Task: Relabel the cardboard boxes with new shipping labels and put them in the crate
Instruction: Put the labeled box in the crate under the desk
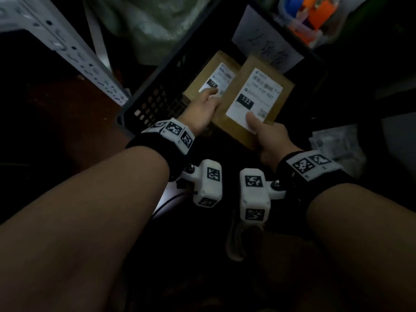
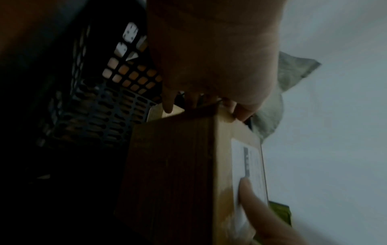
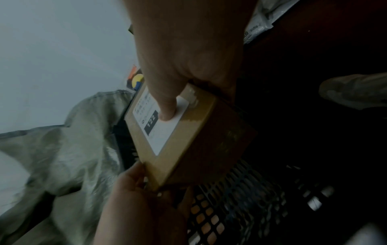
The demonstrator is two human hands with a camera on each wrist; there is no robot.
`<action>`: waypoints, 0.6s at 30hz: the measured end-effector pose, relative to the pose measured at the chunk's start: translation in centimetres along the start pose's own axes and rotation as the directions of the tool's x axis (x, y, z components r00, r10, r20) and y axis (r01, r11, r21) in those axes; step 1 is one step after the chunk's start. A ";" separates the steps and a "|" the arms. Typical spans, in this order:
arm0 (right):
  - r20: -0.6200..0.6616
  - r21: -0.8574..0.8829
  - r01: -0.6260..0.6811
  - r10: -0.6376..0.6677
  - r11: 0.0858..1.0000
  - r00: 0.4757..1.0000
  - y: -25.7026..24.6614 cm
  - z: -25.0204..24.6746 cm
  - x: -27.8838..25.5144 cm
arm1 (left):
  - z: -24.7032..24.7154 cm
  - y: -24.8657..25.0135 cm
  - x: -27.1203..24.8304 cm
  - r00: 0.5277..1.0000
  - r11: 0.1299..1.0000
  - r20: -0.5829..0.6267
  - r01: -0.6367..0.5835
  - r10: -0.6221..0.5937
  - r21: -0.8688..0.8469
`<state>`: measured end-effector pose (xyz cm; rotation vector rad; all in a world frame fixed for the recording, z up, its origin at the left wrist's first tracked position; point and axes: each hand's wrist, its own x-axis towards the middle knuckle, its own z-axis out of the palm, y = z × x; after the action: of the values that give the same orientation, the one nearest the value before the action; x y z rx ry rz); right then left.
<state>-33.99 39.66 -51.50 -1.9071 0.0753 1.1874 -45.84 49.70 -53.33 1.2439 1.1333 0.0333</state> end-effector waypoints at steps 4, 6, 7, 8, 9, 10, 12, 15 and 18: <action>-0.143 -0.088 0.032 -0.045 0.996 0.989 0.5 0.3 4.6 | 1.2 -1.3 3.7 0.992 0.987 0.105 0.087 -0.073 -0.138; -0.224 -0.154 0.027 -0.062 0.988 0.973 0.9 0.4 6.4 | 1.8 -1.7 5.0 0.985 0.984 0.154 0.102 -0.079 -0.148; -0.255 -0.168 0.017 -0.060 0.986 0.965 1.1 0.4 7.2 | 2.0 -2.0 6.1 0.981 0.982 0.182 0.099 -0.070 -0.159; -0.281 -0.173 0.006 -0.055 0.985 0.958 1.2 0.3 7.9 | 2.3 -1.9 6.8 0.975 0.989 0.214 0.084 -0.056 -0.124; -0.306 -0.173 -0.002 -0.052 0.985 0.951 1.3 0.1 8.6 | 2.6 -1.9 7.7 0.971 0.995 0.234 0.059 -0.041 -0.074; -0.332 -0.175 -0.004 -0.056 0.984 0.942 1.4 -0.1 9.2 | 2.9 -1.6 8.3 0.972 0.999 0.232 0.046 -0.044 -0.003; -0.386 -0.184 0.004 -0.076 0.983 0.919 1.7 -0.7 10.1 | 3.6 -1.2 9.5 0.978 0.996 0.203 0.021 -0.038 0.088; -0.441 -0.188 0.030 -0.111 0.982 0.890 2.1 -1.1 10.7 | 4.6 -1.2 10.4 0.986 0.992 0.162 -0.069 0.050 0.109; -0.411 -0.271 0.023 -0.137 0.962 0.901 1.4 -1.1 10.4 | 4.7 -1.2 10.2 0.990 0.986 0.049 -0.133 0.129 0.104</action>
<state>-28.24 41.86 -60.02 -2.3554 0.0770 0.7304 -38.19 51.68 -61.46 1.4072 1.0266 0.0455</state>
